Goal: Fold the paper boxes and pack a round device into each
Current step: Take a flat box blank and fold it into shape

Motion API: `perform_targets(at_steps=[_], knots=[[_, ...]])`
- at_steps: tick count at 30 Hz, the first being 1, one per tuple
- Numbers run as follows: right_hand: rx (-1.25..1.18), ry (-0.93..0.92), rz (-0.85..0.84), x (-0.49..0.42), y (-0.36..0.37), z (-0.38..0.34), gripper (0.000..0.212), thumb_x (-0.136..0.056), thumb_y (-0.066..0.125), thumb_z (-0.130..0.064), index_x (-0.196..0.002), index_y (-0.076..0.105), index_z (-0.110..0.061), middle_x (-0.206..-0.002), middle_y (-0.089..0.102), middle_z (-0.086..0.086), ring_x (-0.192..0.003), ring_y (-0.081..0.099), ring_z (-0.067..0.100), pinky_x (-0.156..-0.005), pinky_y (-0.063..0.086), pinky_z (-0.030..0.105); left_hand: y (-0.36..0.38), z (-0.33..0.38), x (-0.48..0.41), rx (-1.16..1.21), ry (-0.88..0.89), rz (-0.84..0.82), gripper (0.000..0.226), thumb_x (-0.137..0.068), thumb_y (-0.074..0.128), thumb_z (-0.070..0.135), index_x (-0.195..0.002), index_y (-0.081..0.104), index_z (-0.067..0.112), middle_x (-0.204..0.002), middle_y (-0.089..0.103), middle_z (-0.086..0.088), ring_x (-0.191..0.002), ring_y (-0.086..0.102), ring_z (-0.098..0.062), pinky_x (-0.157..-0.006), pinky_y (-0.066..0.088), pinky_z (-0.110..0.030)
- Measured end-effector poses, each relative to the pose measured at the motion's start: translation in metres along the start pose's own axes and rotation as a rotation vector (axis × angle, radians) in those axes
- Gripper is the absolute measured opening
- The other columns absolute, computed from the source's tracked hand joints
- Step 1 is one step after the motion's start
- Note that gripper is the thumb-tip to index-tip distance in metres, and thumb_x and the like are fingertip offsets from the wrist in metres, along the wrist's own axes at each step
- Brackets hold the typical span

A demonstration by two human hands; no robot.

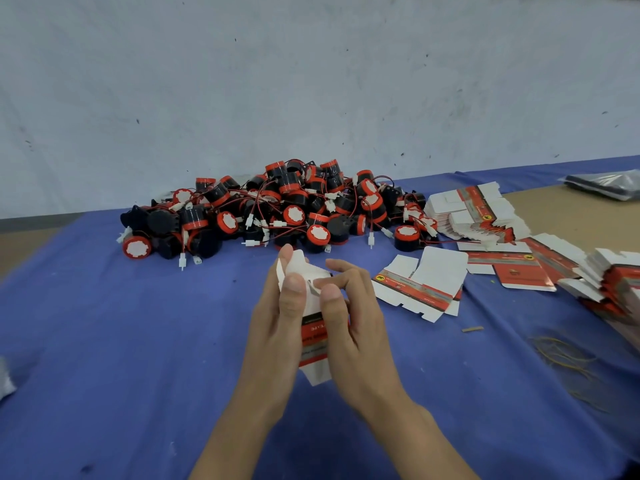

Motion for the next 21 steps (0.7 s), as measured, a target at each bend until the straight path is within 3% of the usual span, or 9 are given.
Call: perform_targets(at_steps=[3,6,10,12,14,17,19,21], knots=[[0.008,-0.004,0.006,-0.001,-0.002,0.001,0.05,-0.092,0.028,-0.078,-0.096,0.056,-0.036,-0.132,0.046,-0.023,-0.12,0.055,0.003,-0.084,0.044,0.01,0.0,-0.001,0.0,0.008,-0.013,0.001,0.064,-0.077,0.049,0.079,-0.135,0.046,0.053,-0.115,0.071,0.015,-0.104,0.07,-0.01,-0.074,0.057,-0.02],[0.022,-0.021,0.016,-0.001,-0.002,0.002,0.056,-0.094,0.027,-0.076,-0.091,0.057,-0.029,-0.128,0.047,-0.022,-0.121,0.056,0.012,-0.083,0.047,0.015,-0.001,-0.002,-0.001,0.008,-0.019,0.007,0.072,-0.071,0.045,0.078,-0.137,0.045,0.051,-0.112,0.072,0.015,-0.102,0.071,-0.009,-0.073,0.057,-0.019],[-0.015,-0.019,-0.013,0.0,0.0,0.001,0.048,-0.094,0.029,-0.075,-0.096,0.057,-0.036,-0.129,0.049,-0.018,-0.124,0.054,0.012,-0.087,0.048,0.017,-0.002,-0.003,-0.004,0.011,-0.011,0.012,0.065,-0.08,0.05,0.075,-0.14,0.046,0.049,-0.12,0.069,0.013,-0.107,0.069,-0.01,-0.085,0.058,-0.024],[-0.055,0.008,-0.043,0.001,0.001,0.0,0.043,-0.092,0.032,-0.077,-0.1,0.055,-0.042,-0.13,0.051,-0.016,-0.129,0.051,0.01,-0.091,0.047,0.018,-0.004,-0.002,-0.004,0.007,0.002,0.03,0.063,-0.08,0.052,0.07,-0.139,0.046,0.05,-0.123,0.067,0.014,-0.109,0.068,-0.009,-0.081,0.058,-0.023],[-0.119,0.064,-0.105,0.001,0.003,0.001,0.044,-0.089,0.039,-0.079,-0.117,0.051,-0.048,-0.131,0.053,-0.016,-0.123,0.056,0.011,-0.091,0.051,0.023,-0.006,-0.002,-0.006,0.008,0.001,0.053,0.055,-0.083,0.053,0.062,-0.136,0.048,0.05,-0.125,0.067,0.01,-0.107,0.069,-0.012,-0.079,0.058,-0.028],[-0.124,0.112,-0.219,0.003,0.008,0.004,0.056,-0.086,0.044,-0.08,-0.135,0.039,-0.056,-0.136,0.046,-0.026,-0.124,0.052,-0.001,-0.091,0.05,0.015,-0.013,-0.006,-0.007,0.022,-0.02,0.098,0.042,-0.085,0.053,0.041,-0.126,0.056,0.046,-0.113,0.07,0.006,-0.096,0.071,-0.012,-0.069,0.057,-0.024],[-0.1,0.105,-0.241,0.002,0.008,0.005,0.049,-0.088,0.046,-0.075,-0.134,0.04,-0.06,-0.132,0.043,-0.029,-0.121,0.053,-0.006,-0.087,0.046,0.006,-0.013,-0.005,-0.007,-0.033,-0.005,0.086,0.026,-0.085,0.051,0.033,-0.108,0.062,0.036,-0.096,0.071,0.004,-0.082,0.07,-0.011,-0.061,0.055,-0.021],[-0.082,0.086,-0.223,0.001,0.006,0.005,0.039,-0.089,0.047,-0.066,-0.128,0.046,-0.061,-0.127,0.045,-0.024,-0.115,0.057,-0.004,-0.085,0.048,0.008,-0.01,-0.004,-0.006,-0.082,0.014,0.073,0.015,-0.085,0.05,0.03,-0.095,0.061,0.026,-0.086,0.069,0.001,-0.074,0.068,-0.011,-0.056,0.053,-0.02]])
Point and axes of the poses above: each hand's wrist, its own x-axis away from the middle knuckle, its own y-axis out of the palm, z = x × y, the point moved 4 cm from there along -x, towards the middle knuckle
